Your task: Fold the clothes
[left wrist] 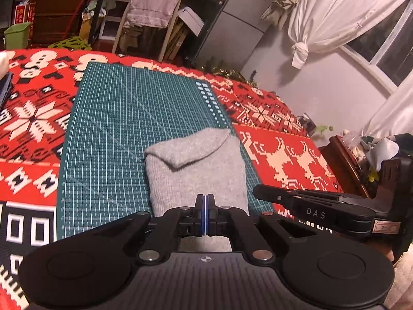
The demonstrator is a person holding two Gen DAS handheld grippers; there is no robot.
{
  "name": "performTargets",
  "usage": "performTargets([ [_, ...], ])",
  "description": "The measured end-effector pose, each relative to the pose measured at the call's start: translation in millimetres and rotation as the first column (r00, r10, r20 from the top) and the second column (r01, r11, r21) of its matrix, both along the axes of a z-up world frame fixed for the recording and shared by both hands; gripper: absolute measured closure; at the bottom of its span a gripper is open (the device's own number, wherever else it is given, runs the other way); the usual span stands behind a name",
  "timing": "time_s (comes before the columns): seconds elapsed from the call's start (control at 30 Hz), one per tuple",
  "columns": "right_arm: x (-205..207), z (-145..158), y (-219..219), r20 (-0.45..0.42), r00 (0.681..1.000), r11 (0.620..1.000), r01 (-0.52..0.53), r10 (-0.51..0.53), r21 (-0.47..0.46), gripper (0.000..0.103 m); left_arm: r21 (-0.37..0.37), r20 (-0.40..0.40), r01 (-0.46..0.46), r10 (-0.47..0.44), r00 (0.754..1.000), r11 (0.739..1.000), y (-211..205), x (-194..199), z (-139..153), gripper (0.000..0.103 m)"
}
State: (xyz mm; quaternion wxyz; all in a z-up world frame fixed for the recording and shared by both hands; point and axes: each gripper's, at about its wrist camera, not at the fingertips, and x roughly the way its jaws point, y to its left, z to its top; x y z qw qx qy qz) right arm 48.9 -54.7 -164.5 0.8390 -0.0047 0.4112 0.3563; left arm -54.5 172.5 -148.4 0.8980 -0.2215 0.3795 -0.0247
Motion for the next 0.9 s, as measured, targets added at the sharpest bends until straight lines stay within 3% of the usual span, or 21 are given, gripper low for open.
performTargets([
  [0.13, 4.5, 1.8, 16.7, 0.011, 1.000, 0.999, -0.029, 0.029, 0.018, 0.102, -0.007, 0.006, 0.014, -0.014, 1.000, 1.000, -1.5, 12.3, -4.2, 0.103],
  [0.3, 9.3, -7.3, 33.2, 0.015, 0.998, 0.998, -0.068, 0.068, -0.005, 0.102, 0.012, -0.055, 0.023, -0.022, 0.998, 1.000, -4.5, 20.4, -22.4, 0.102],
  [0.4, 21.1, -13.2, 26.7, -0.021, 0.999, 0.999, -0.047, 0.048, 0.023, 0.103, 0.002, -0.062, 0.011, -0.011, 0.998, 1.000, 0.1, 18.4, -29.1, 0.102],
  [0.63, 38.6, -4.0, 11.4, 0.014, 0.999, 0.999, 0.033, -0.033, 0.017, 0.101, -0.007, -0.045, 0.010, -0.011, 0.999, 1.000, 3.9, 15.4, -20.5, 0.102],
  [0.9, 50.5, -4.8, 26.0, -0.001, 1.000, 0.999, -0.007, 0.007, 0.048, 0.101, 0.018, 0.000, 0.046, -0.046, 0.999, 0.999, -2.5, 34.1, -7.8, 0.102],
])
